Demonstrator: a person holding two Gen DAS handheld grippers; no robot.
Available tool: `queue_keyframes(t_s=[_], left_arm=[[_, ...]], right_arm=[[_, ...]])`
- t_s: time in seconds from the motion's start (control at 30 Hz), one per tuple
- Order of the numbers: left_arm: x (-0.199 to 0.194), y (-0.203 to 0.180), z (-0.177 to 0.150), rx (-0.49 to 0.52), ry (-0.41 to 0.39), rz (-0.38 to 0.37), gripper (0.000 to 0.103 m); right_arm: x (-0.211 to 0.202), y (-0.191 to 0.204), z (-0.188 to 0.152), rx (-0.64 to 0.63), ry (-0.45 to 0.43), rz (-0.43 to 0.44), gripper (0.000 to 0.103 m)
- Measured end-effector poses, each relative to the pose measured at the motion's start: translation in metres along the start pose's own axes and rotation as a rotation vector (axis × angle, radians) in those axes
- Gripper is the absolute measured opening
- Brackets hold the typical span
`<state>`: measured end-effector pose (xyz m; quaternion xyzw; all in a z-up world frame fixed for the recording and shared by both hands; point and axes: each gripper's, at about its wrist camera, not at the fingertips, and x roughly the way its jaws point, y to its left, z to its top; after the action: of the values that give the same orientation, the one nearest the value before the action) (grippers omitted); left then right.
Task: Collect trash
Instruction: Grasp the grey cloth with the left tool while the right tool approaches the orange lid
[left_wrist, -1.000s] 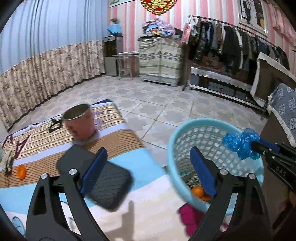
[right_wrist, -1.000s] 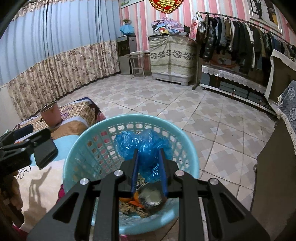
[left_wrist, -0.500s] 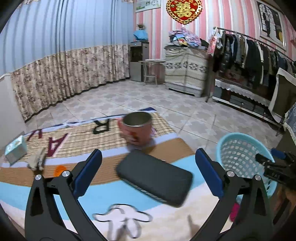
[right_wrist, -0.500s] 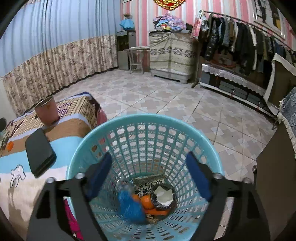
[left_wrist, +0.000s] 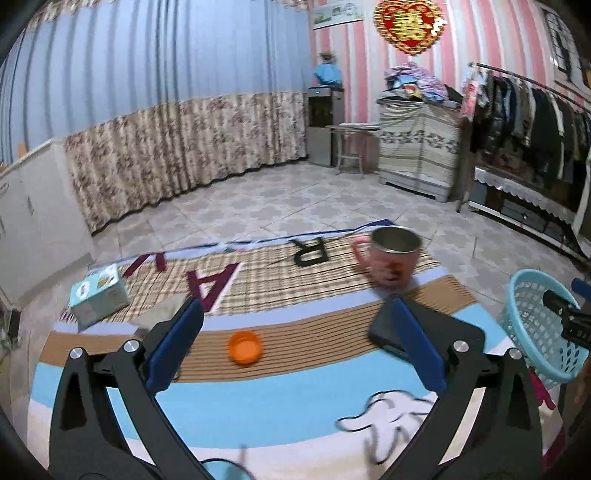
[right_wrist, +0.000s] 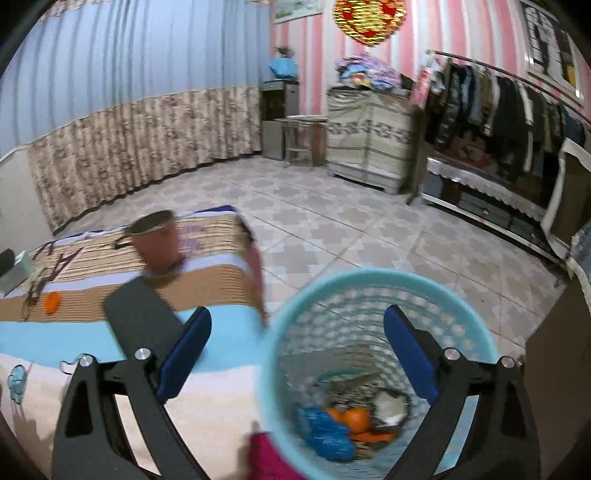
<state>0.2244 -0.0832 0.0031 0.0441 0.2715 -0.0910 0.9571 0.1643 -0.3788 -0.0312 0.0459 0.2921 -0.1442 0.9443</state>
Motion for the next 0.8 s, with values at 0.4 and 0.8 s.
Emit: queue_keyframes(t_s=[0.4,0.8], left_arm=[[0.041,0.087,-0.015,-0.108,0.088,0.147,0.098],[0.108,0.132,-0.028,-0.243,0.227,0.188,0.097]], right_arm=[[0.018,0.129,-0.003,-0.16,-0.001,0.157,0.092],[0.046,0.198,0.006,-0.304,0.037,0.245,0.092]])
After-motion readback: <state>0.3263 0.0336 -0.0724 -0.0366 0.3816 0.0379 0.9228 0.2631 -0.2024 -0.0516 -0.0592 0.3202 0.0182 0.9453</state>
